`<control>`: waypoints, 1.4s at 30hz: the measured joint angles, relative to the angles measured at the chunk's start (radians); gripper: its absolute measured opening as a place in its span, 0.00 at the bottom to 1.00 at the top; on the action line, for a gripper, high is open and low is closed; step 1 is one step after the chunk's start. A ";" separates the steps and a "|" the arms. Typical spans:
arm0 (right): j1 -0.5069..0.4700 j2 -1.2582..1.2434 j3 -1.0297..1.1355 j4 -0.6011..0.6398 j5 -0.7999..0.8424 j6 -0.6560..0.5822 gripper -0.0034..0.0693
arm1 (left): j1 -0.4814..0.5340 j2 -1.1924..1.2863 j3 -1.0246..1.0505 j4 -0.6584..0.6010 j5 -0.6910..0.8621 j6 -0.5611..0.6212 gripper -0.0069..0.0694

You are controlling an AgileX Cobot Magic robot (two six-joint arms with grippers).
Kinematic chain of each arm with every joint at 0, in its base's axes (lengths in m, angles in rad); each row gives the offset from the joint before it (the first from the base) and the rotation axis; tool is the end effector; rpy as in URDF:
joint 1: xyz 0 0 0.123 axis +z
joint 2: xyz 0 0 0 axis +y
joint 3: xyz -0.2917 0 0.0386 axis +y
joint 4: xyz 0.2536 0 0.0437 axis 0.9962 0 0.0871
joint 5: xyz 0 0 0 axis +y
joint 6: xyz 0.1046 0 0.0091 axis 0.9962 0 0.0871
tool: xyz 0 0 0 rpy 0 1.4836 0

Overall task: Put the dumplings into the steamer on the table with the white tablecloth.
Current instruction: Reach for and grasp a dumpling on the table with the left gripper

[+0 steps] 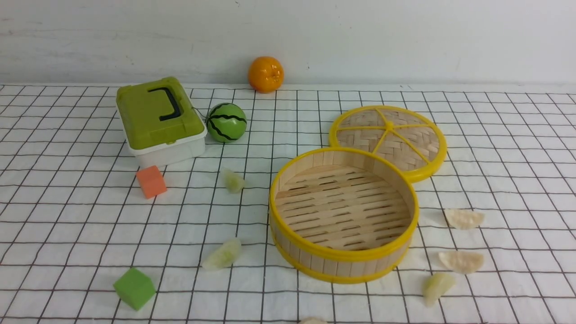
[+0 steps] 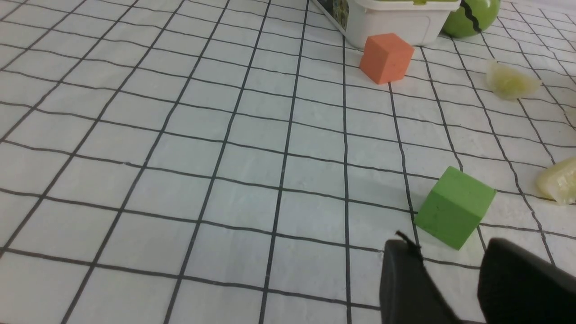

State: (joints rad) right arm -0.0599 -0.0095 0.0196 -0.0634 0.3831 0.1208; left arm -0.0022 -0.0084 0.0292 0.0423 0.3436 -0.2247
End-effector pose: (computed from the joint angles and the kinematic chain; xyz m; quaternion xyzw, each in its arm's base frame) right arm 0.0618 -0.0062 0.1684 0.0561 0.8044 -0.0089 0.5913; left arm 0.0634 0.0014 0.1688 -0.0771 0.7942 -0.0506 0.6006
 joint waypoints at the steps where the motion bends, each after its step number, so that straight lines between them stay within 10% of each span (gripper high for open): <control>1: 0.000 0.000 0.000 -0.003 0.000 0.000 0.38 | 0.000 0.000 0.000 0.000 0.000 0.000 0.41; 42: 0.000 0.000 0.000 0.013 0.001 0.001 0.38 | 0.000 0.000 0.000 -0.010 -0.029 0.000 0.41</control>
State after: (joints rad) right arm -0.0599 -0.0095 0.0196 -0.0506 0.3843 0.1217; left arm -0.0022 -0.0084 0.0292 0.0323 0.3147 -0.2247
